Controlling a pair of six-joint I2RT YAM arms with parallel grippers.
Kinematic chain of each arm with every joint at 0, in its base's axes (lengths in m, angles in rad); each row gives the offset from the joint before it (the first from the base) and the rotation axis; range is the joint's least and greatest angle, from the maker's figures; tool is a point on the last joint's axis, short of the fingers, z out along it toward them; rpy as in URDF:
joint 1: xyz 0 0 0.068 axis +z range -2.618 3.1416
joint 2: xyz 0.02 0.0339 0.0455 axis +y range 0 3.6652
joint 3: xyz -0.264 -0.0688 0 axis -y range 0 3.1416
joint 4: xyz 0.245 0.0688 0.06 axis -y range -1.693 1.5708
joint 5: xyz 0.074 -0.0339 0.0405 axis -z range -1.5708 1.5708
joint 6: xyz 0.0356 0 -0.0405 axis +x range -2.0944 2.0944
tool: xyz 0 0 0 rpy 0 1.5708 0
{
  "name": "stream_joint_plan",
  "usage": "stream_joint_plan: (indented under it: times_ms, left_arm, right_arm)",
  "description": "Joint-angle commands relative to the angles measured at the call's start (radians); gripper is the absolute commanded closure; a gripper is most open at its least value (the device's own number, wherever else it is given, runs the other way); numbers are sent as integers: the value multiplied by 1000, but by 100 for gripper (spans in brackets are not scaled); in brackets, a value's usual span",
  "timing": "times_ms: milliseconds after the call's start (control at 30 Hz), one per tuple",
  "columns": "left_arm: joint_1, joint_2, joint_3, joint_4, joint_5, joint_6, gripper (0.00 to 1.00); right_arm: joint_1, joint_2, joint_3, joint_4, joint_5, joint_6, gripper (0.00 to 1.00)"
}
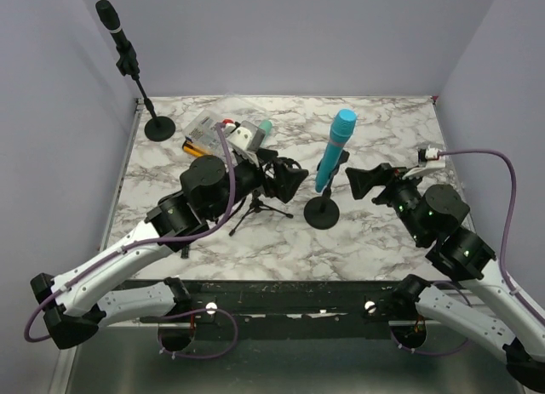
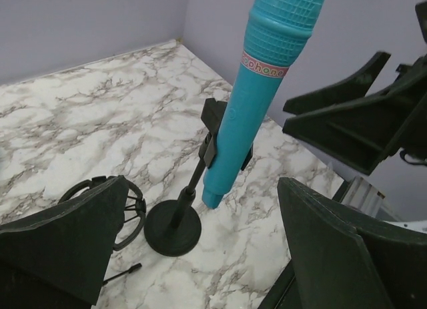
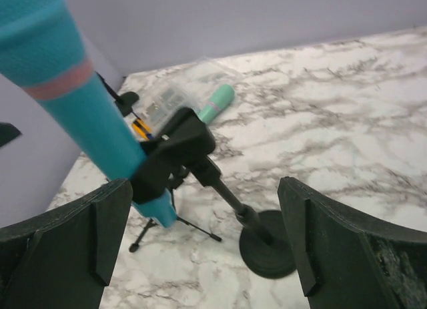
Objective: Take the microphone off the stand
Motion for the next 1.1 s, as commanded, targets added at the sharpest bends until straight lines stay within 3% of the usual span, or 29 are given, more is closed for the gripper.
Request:
stream_joint_plan:
  times_ms: [0,233,633,1067]
  left_arm:
    - [-120,67,45,42,-291,27,2]
    - [-261,243,181,71,-557,153,2]
    - [-264,480,427,-13,-584,133,1]
    - [-254,574,455,24,-615,165,7]
  right_arm:
    - [5,-125,-154,38,142,49,0]
    - [5,-252,-232,22,210,71,0]
    - [5,-251,-221,-25,192,78,0]
    - [5,-266,-211,-40,201,57,0]
